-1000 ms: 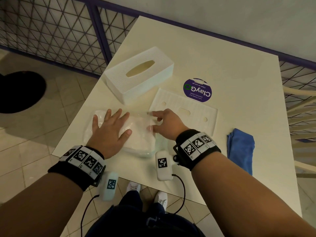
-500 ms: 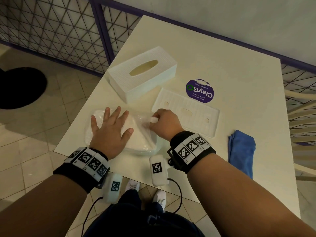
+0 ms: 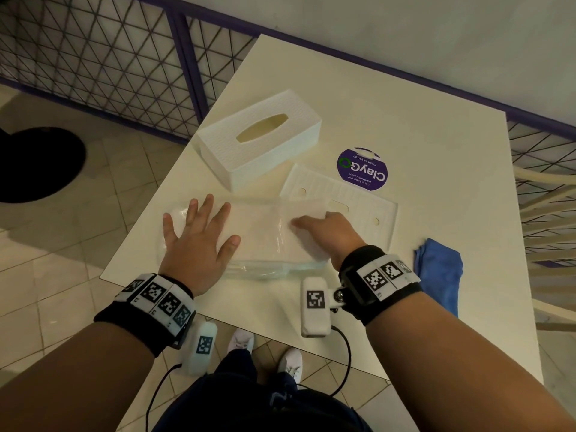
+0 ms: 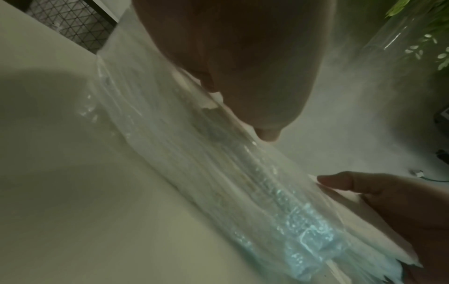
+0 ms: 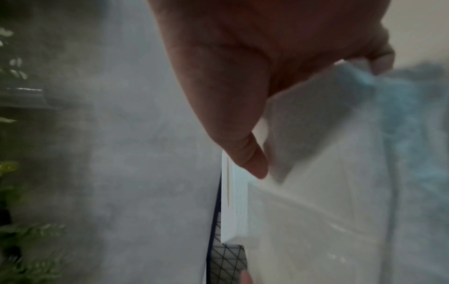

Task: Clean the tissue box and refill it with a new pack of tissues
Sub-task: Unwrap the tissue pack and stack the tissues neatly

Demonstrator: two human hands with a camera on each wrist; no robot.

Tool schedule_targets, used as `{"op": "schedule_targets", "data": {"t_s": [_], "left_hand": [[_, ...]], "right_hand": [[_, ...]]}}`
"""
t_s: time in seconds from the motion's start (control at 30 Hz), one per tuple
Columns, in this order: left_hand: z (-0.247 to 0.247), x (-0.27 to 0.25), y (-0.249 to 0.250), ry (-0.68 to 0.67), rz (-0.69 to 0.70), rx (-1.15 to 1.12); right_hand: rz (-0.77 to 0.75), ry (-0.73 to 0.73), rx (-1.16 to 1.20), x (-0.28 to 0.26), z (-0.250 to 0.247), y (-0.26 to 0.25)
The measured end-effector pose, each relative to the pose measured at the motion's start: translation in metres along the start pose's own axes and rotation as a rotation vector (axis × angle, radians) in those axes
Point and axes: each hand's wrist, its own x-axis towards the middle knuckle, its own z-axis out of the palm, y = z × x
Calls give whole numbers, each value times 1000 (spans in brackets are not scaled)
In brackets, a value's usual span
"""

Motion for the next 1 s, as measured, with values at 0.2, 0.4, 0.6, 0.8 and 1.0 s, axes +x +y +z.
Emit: {"op": "schedule_targets", "data": {"t_s": [0.2,0.4,0.6,0.8,1.0], "left_hand": [[1,-2,2,-28,-6,42],[-3,-3,-1,22,30,22],[-2,-5,3,-204,182,105],[-37,10,25,-142,92,21],[-45,34,106,-277,57,-1150]], "right_hand": [[105,38,66,2,-13,14],[207,96,193,5,-38,33],[-17,139,110,-13,-68,25],[-378,298,-322,-59,-120,4],[-567,180,-167,-90,-129,-3]]}}
